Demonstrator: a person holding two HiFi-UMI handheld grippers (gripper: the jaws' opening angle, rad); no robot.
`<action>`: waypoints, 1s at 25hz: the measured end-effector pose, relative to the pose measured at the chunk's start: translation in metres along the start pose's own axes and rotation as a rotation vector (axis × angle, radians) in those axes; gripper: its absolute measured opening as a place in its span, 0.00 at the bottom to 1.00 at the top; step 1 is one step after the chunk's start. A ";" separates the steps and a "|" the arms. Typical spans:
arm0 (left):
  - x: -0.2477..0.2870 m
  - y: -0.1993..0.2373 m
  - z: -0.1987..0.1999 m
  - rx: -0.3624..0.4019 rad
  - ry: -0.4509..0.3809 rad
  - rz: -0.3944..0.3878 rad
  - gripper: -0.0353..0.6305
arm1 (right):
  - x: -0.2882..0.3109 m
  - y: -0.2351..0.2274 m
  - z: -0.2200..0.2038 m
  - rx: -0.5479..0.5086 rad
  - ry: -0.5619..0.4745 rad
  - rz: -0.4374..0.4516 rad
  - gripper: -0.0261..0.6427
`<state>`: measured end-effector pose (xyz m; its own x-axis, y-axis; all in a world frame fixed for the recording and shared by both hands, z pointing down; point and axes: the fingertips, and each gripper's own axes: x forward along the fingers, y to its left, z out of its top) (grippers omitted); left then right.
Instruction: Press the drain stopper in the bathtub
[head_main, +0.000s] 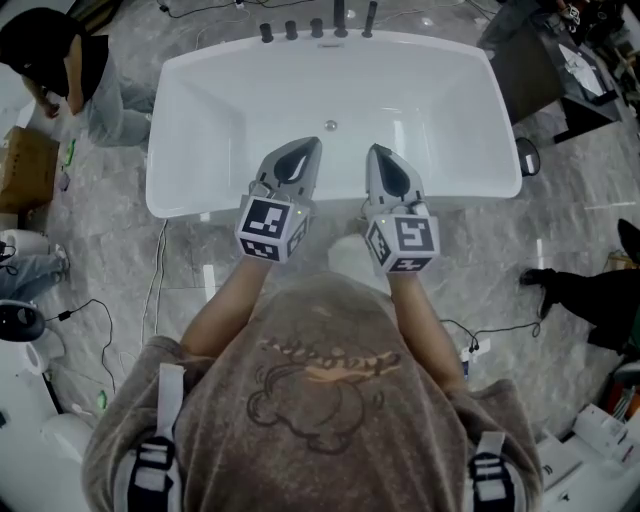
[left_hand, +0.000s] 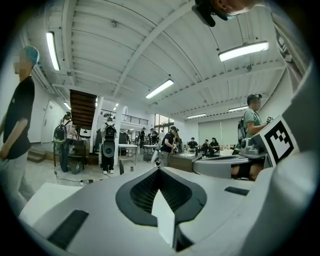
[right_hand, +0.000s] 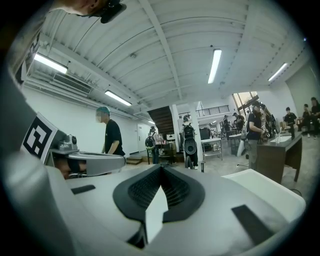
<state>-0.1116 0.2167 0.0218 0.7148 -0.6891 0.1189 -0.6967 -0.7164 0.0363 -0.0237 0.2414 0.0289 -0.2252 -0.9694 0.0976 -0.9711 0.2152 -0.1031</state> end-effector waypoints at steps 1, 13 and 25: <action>0.009 0.002 0.002 -0.002 0.001 0.001 0.06 | 0.007 -0.006 0.001 -0.001 0.002 0.003 0.04; 0.101 0.022 0.014 -0.014 0.012 0.052 0.06 | 0.081 -0.078 0.015 0.013 0.020 0.063 0.04; 0.181 0.040 0.029 -0.007 -0.016 0.132 0.06 | 0.141 -0.140 0.026 0.008 0.033 0.158 0.04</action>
<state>-0.0083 0.0607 0.0156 0.6174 -0.7793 0.1077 -0.7854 -0.6184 0.0283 0.0822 0.0716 0.0317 -0.3774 -0.9193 0.1119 -0.9229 0.3634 -0.1275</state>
